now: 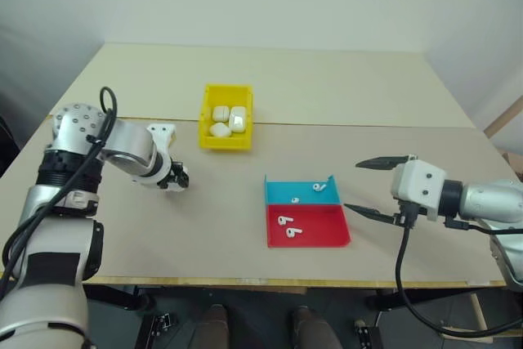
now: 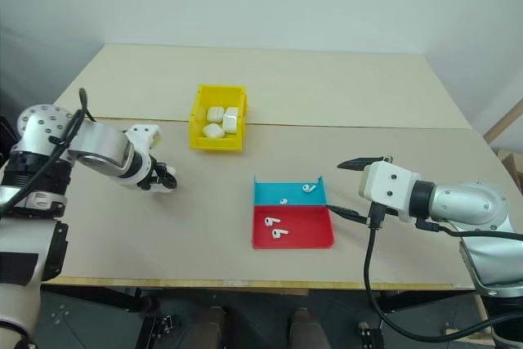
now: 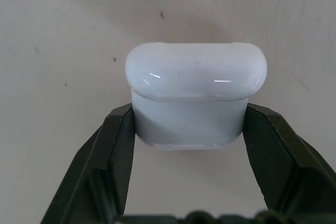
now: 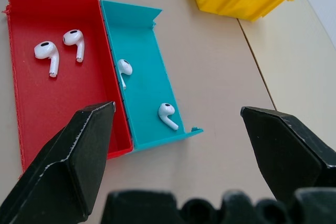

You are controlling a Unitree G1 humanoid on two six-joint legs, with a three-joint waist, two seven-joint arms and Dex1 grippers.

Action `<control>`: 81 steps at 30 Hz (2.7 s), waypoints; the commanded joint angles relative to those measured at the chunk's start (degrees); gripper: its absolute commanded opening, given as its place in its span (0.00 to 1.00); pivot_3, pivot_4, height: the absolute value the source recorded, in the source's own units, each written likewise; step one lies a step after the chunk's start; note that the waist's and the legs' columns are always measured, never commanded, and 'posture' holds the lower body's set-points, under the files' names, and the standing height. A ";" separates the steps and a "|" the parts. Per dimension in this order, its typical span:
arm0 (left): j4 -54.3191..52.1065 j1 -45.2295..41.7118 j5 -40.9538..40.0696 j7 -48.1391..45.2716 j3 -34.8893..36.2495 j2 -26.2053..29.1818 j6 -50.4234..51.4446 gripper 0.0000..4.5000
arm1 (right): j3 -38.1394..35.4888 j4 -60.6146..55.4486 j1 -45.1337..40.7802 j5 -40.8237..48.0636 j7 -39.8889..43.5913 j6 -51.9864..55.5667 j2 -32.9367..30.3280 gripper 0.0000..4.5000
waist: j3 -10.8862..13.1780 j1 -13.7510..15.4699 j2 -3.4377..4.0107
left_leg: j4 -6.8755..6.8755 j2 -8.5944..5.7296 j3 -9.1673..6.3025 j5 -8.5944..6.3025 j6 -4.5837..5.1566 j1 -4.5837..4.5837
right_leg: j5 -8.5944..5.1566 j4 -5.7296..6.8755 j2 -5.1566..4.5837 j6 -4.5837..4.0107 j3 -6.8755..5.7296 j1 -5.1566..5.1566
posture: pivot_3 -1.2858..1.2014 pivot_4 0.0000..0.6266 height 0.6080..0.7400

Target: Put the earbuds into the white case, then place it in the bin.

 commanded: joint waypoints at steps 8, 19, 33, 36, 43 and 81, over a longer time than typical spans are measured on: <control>-49.29 36.55 34.75 -54.17 11.85 12.51 -45.57 0.63 | -0.57 -1.44 -8.78 6.10 9.61 10.94 -11.00 1.00 | -0.13 -0.72 0.32 | -0.70 -0.06 0.32 0.16 -0.25 0.47 | -0.03 -0.20 -0.18 -0.05 0.15 0.15 | 0.52 0.24 1.00; -51.32 52.91 43.44 -85.38 17.70 -3.31 -75.70 0.63 | 5.95 -7.21 -16.72 7.79 11.93 19.85 -13.11 1.00 | -0.11 0.44 0.26 | -0.48 0.04 0.32 0.15 -0.09 0.23 | -0.03 -0.36 -0.15 -0.05 0.07 0.16 | 0.52 0.24 1.00; -47.16 56.41 44.70 -111.64 15.00 -10.35 -86.13 0.63 | 19.60 -15.61 -28.33 7.35 11.67 38.69 -12.92 1.00 | -0.11 0.14 0.28 | -0.27 0.32 0.39 0.08 0.02 0.22 | -0.01 -0.30 0.12 -0.08 0.08 0.12 | 0.52 0.24 1.00; -45.70 55.08 45.08 -114.32 14.65 -10.92 -87.13 0.63 | 22.01 -16.97 -30.40 7.28 11.99 41.00 -11.99 1.00 | -0.11 0.32 0.28 | -0.19 0.32 0.37 0.06 0.06 0.18 | -0.01 -0.31 0.12 -0.07 0.06 0.13 | 0.52 0.24 1.00; -40.07 54.11 48.17 -119.08 15.92 -9.14 -89.46 0.63 | 31.12 -19.42 -36.44 4.50 10.76 45.77 -7.29 1.00 | -0.12 -0.22 0.29 | -0.14 0.42 0.38 0.04 0.09 0.21 | -0.01 -0.23 0.22 -0.08 0.07 0.10 | 0.52 0.24 1.00; -38.85 58.25 52.96 -119.32 16.96 -10.34 -98.41 0.63 | 50.78 -8.20 -41.91 -16.47 15.81 37.04 8.37 0.54 | -0.12 -0.09 0.29 | -0.05 0.47 0.36 0.03 0.10 0.21 | 0.01 -0.07 0.27 -0.13 0.05 0.04 | 0.52 0.24 1.00</control>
